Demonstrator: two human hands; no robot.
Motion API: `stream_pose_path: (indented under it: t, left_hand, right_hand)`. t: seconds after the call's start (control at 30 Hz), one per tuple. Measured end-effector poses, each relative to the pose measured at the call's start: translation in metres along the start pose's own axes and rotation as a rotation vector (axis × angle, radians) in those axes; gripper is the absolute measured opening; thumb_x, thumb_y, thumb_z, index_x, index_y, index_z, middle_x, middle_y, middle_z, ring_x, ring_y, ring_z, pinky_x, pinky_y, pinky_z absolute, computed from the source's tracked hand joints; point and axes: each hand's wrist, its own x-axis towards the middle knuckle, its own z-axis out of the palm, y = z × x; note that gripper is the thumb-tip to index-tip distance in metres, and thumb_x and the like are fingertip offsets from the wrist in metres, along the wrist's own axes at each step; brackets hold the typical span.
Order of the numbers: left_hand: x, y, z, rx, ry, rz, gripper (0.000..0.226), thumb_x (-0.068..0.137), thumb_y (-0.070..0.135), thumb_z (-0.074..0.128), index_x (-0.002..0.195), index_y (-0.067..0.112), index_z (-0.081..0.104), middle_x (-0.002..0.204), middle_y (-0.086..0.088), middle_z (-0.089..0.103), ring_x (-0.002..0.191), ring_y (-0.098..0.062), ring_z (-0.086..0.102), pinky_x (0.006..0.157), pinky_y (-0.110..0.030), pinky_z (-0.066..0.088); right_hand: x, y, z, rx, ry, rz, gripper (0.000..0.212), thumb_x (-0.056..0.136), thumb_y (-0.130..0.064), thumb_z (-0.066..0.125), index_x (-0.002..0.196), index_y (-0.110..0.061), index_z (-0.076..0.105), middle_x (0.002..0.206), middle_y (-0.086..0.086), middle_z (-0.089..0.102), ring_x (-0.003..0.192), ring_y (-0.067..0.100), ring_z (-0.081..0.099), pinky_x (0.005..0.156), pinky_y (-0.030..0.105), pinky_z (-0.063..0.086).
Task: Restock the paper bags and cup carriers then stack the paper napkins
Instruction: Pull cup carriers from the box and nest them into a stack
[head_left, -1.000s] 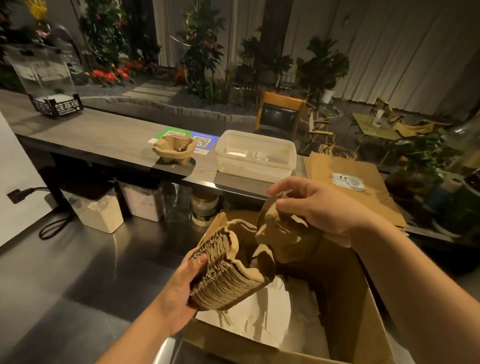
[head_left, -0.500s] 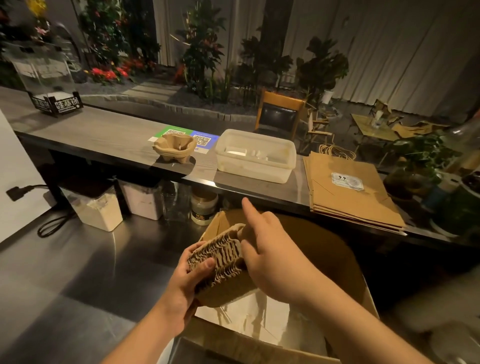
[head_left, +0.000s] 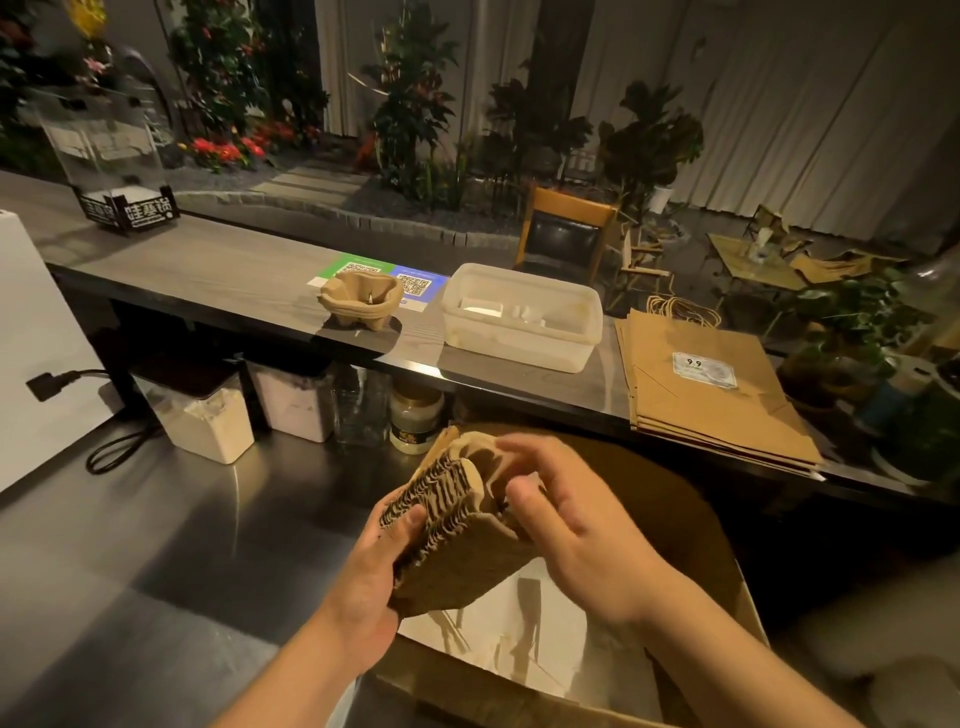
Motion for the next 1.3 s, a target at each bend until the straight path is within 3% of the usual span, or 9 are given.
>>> stream_pose_path:
  t: [0.1,0.3,0.43,0.53,0.73,0.87,1.03,1.17,1.3]
  left_hand:
    - [-0.003,0.005,0.003,-0.119,-0.015,-0.09,0.082,0.071,0.065,0.079,0.139,0.023,0.06,0.125,-0.021,0.071,0.109,-0.04,0.069,0.076,-0.05,0.061]
    - [0.002,0.038,-0.002,-0.15,-0.111,-0.063,0.09,0.063,0.057,0.093,0.14,0.024,0.058,0.132,-0.027,0.065,0.109,-0.041,0.069,0.079,-0.049,0.06]
    - [0.013,0.077,-0.017,-0.03,-0.281,0.061,0.107,0.053,0.028,0.103,0.146,0.027,0.05,0.138,-0.026,0.061,0.121,-0.043,0.065,0.088,-0.049,0.06]
    - [0.023,0.107,-0.019,0.196,-0.18,0.169,0.093,0.068,0.012,0.095,0.145,0.032,0.047,0.129,-0.009,0.07,0.12,-0.03,0.068,0.093,-0.045,0.06]
    - [0.065,0.161,-0.03,0.328,-0.019,0.363,0.092,0.054,0.032,0.101,0.131,0.047,0.051,0.127,0.007,0.068,0.126,-0.02,0.062,0.105,-0.05,0.055]
    - [0.095,0.214,-0.041,0.52,-0.098,0.381,0.105,0.05,0.029,0.103,0.14,0.038,0.049,0.132,0.0,0.065,0.124,-0.024,0.063,0.096,-0.049,0.06]
    - [0.136,0.276,-0.043,0.846,0.038,0.475,0.094,0.072,0.026,0.093,0.149,0.032,0.04,0.12,0.019,0.052,0.099,0.007,0.049,0.075,-0.012,0.039]
    - [0.171,0.305,-0.053,0.941,0.014,0.499,0.093,0.08,0.013,0.09,0.152,0.033,0.035,0.114,0.023,0.053,0.114,-0.001,0.053,0.062,0.0,0.04]
    - [0.192,0.314,-0.058,1.003,-0.022,0.426,0.09,0.072,0.027,0.094,0.147,0.033,0.043,0.11,0.029,0.051,0.116,-0.006,0.05,0.088,-0.017,0.038]
  right_hand:
    - [0.0,-0.005,0.012,-0.266,-0.185,-0.103,0.051,0.101,-0.069,0.026,0.149,-0.054,0.022,0.144,-0.039,0.034,0.138,-0.013,0.022,0.125,0.04,0.012]
    - [0.028,-0.013,0.013,-0.26,-0.056,-0.107,0.059,0.099,-0.061,0.049,0.152,-0.05,0.024,0.149,-0.027,0.036,0.138,0.0,0.034,0.114,0.042,0.04]
    - [0.057,-0.029,0.008,-0.188,0.103,-0.115,0.03,0.092,-0.065,0.051,0.114,-0.045,0.054,0.111,-0.029,0.049,0.108,-0.003,0.046,0.088,0.022,0.046]
    - [0.091,-0.042,0.008,-0.125,0.193,-0.101,0.043,0.088,-0.076,0.042,0.099,-0.04,0.061,0.098,-0.023,0.058,0.099,0.004,0.054,0.087,0.036,0.051]
    - [0.16,-0.076,-0.004,-0.147,0.092,-0.179,0.038,0.084,-0.061,0.056,0.118,-0.044,0.058,0.116,-0.024,0.06,0.112,0.005,0.055,0.101,0.048,0.048]
    - [0.211,-0.096,-0.021,-0.261,0.017,-0.263,0.024,0.092,-0.034,0.07,0.114,-0.031,0.061,0.107,-0.018,0.059,0.098,0.003,0.055,0.081,0.023,0.05]
    - [0.271,-0.105,-0.026,-0.379,0.085,-0.281,0.023,0.092,-0.022,0.072,0.113,-0.022,0.065,0.108,-0.006,0.061,0.096,0.015,0.057,0.081,0.034,0.055]
    - [0.307,-0.1,-0.019,-0.405,0.139,-0.296,0.019,0.096,-0.022,0.069,0.113,-0.02,0.064,0.107,-0.003,0.059,0.096,0.019,0.056,0.081,0.037,0.055]
    - [0.335,-0.098,-0.01,-0.472,0.144,-0.318,0.025,0.096,-0.022,0.067,0.121,-0.019,0.064,0.111,-0.001,0.061,0.098,0.018,0.056,0.083,0.039,0.055]
